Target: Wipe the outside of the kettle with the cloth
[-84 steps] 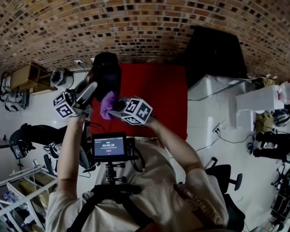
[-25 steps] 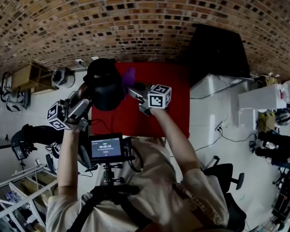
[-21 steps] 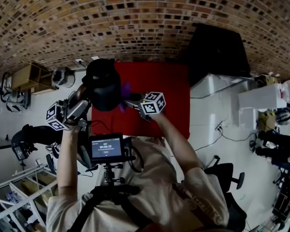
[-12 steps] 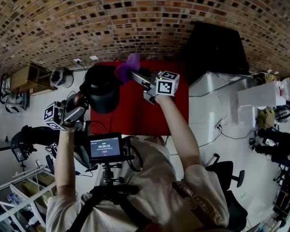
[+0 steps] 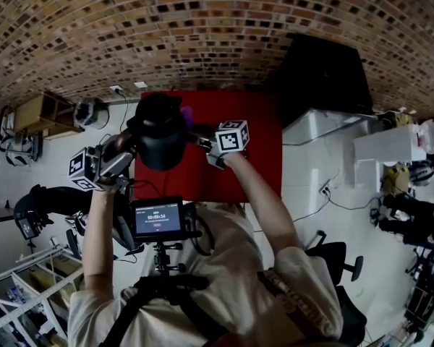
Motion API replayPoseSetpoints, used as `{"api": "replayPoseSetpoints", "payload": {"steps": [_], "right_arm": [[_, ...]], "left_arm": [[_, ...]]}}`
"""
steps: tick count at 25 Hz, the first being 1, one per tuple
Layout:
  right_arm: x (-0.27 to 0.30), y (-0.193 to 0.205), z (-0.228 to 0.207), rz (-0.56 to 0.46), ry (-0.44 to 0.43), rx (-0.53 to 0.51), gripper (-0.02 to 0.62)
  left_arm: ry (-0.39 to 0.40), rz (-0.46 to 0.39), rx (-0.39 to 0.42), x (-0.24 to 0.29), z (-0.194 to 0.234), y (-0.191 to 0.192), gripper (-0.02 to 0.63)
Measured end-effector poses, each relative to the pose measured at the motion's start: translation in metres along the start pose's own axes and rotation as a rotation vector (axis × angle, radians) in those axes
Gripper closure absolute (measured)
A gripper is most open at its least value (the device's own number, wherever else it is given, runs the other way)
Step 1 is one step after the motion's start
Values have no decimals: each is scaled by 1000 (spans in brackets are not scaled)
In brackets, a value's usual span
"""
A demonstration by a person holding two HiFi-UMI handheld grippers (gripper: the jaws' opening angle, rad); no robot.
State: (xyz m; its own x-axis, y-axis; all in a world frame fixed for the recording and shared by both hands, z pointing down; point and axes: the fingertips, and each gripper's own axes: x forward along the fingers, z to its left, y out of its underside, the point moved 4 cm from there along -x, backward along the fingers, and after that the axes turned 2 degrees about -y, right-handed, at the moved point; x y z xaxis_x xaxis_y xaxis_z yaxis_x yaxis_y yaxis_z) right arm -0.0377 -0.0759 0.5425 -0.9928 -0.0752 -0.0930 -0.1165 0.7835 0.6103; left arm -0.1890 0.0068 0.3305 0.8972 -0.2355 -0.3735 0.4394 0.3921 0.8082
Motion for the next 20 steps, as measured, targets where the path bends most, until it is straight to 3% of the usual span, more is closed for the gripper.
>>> {"api": "replayPoseSetpoints", "payload": {"steps": [3,5,10,20], "right_arm": [[-11,47,-11,177,115,-49,518],[-26,66,-19,208,169,-32,518],[-71,80,-33,96,241,42,518],[-143,133,-26,-23,338,158,517]], "left_arm": [[-37,11,-14,-1,10,10,506],[-79,24,-21,-2,22,18,506],[-166,52,-58,-14,58,47,506],[-213,64,-179,-35,128,138,506]]}}
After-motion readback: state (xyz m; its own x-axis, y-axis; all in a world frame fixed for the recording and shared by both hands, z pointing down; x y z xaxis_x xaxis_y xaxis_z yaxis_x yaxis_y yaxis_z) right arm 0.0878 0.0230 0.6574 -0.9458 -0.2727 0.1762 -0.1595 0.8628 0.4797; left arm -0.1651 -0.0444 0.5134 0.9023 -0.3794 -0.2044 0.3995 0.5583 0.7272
